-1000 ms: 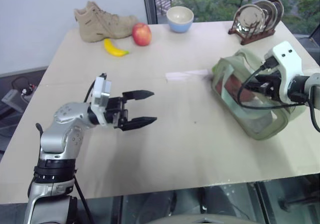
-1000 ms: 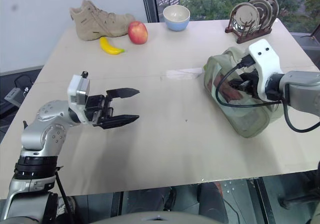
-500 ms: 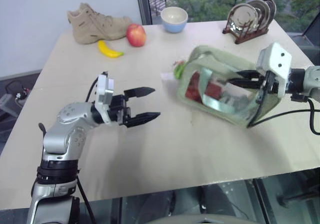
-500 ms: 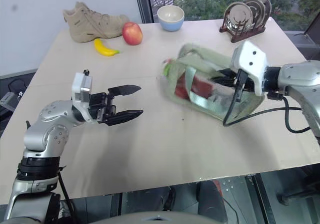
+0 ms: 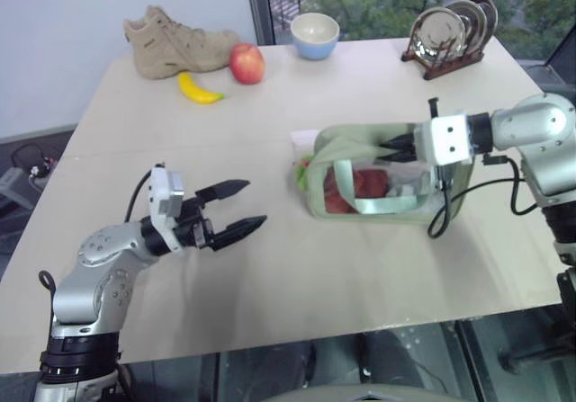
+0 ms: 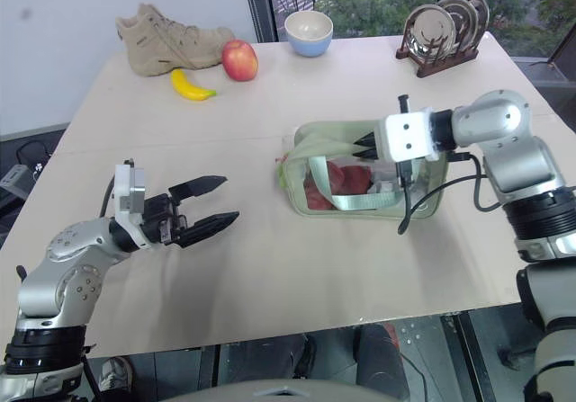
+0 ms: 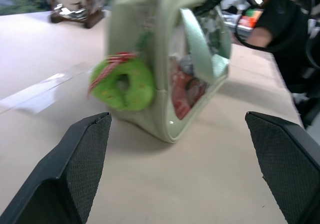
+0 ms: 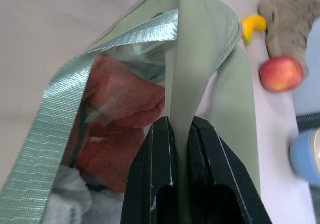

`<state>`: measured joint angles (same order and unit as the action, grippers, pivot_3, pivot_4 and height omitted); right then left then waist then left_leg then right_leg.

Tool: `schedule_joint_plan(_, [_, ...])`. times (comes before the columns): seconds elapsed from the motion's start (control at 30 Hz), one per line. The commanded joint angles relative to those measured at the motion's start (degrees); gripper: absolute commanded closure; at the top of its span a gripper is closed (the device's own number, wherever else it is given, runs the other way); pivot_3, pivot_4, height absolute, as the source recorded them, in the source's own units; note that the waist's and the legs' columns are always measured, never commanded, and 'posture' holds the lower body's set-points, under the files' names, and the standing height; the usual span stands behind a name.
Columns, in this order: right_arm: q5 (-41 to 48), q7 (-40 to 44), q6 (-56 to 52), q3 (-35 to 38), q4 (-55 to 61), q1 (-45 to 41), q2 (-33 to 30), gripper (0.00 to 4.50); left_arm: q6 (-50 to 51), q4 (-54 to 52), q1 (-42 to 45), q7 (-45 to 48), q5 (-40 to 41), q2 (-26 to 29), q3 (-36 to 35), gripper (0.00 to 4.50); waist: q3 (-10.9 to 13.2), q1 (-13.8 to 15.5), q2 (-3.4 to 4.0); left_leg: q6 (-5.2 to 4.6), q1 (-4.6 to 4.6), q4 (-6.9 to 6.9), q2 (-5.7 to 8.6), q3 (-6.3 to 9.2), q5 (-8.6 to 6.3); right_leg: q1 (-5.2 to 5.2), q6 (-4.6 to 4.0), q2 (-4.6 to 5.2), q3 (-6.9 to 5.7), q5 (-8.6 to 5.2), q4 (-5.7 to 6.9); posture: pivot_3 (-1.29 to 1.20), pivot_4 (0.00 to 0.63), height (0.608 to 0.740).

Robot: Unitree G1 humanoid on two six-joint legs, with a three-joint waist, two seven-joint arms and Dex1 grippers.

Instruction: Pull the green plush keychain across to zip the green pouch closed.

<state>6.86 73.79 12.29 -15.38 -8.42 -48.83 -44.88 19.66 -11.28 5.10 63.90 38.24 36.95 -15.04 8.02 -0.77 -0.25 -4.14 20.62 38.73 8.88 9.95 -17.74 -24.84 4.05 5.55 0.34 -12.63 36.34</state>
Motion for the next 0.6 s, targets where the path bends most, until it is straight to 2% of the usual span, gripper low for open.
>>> schedule_joint_plan(0.03, [-0.3, 0.6, 1.7, 0.1, 1.6, 1.0, 1.3, 4.46, -1.8, -2.6, -1.1, -1.7, 0.3, -0.4, -1.6, 0.00, 0.0, -0.1, 0.01, 0.01, -0.02, 0.01, -0.01, -0.01, 0.00, 0.00, 0.00, -0.01, 0.02, 0.00, 0.03, 0.00, 0.150, 0.740])
schedule_joint_plan(0.2, [1.4, 0.4, -4.4, 1.7, 4.6, 3.4, 0.7, 4.46, -2.6, -2.7, -0.7, -2.8, -0.2, -1.4, -0.2, 0.00, 0.0, -0.1, 0.01, 0.05, -0.14, 0.02, -0.03, -0.08, -0.02, 0.01, -0.01, -0.07, 0.20, 0.00, 0.19, 0.00, 0.150, 0.740])
schedule_joint_plan(0.33, [0.5, -2.5, -7.5, 4.2, 9.1, 6.9, -0.4, 2.93, -3.3, -1.3, 1.0, -3.6, -1.4, -2.6, 1.8, 0.00, 0.0, 0.1, 0.01, 0.06, -0.15, 0.04, -0.03, -0.09, -0.02, 0.02, -0.02, -0.07, 0.31, 0.00, 0.20, 0.00, 0.150, 0.740])
schedule_joint_plan(0.37, [0.4, -3.3, -8.5, 4.8, 10.5, 7.9, -0.6, 2.34, -3.2, -1.0, 1.4, -3.8, -1.4, -2.8, 2.1, 0.00, 0.0, 0.2, 0.01, 0.06, -0.14, 0.05, -0.03, -0.08, -0.02, 0.02, -0.02, -0.07, 0.33, 0.00, 0.20, 0.00, 0.150, 0.740])
schedule_joint_plan(0.4, [1.3, -3.7, -11.1, 5.5, 12.4, 9.0, -1.1, 2.01, -3.5, -0.6, 1.8, -3.9, -1.8, -3.0, 2.6, 0.00, 0.0, 0.2, 0.01, 0.06, -0.13, 0.06, -0.02, -0.08, -0.02, 0.02, -0.01, -0.07, 0.34, 0.00, 0.20, 0.00, 0.150, 0.740])
schedule_joint_plan(0.5, [4.7, -6.0, -23.3, 7.9, 19.1, 11.4, -2.0, 2.01, -4.4, 1.0, 3.3, -4.7, -3.4, -3.9, 4.0, 0.00, 0.0, 0.3, 0.01, 0.07, -0.11, 0.08, -0.02, -0.07, -0.03, 0.01, -0.02, -0.07, 0.34, 0.00, 0.20, 0.00, 0.150, 0.740])
schedule_joint_plan(0.6, [9.8, -10.0, -41.7, 10.8, 26.1, 12.6, -3.3, 2.01, -6.1, 3.4, 5.6, -4.1, -5.0, -4.8, 5.7, 0.00, 0.0, 0.4, 0.01, 0.07, -0.10, 0.11, -0.02, -0.08, -0.03, 0.01, -0.02, -0.06, 0.37, 0.00, 0.21, 0.00, 0.150, 0.740])
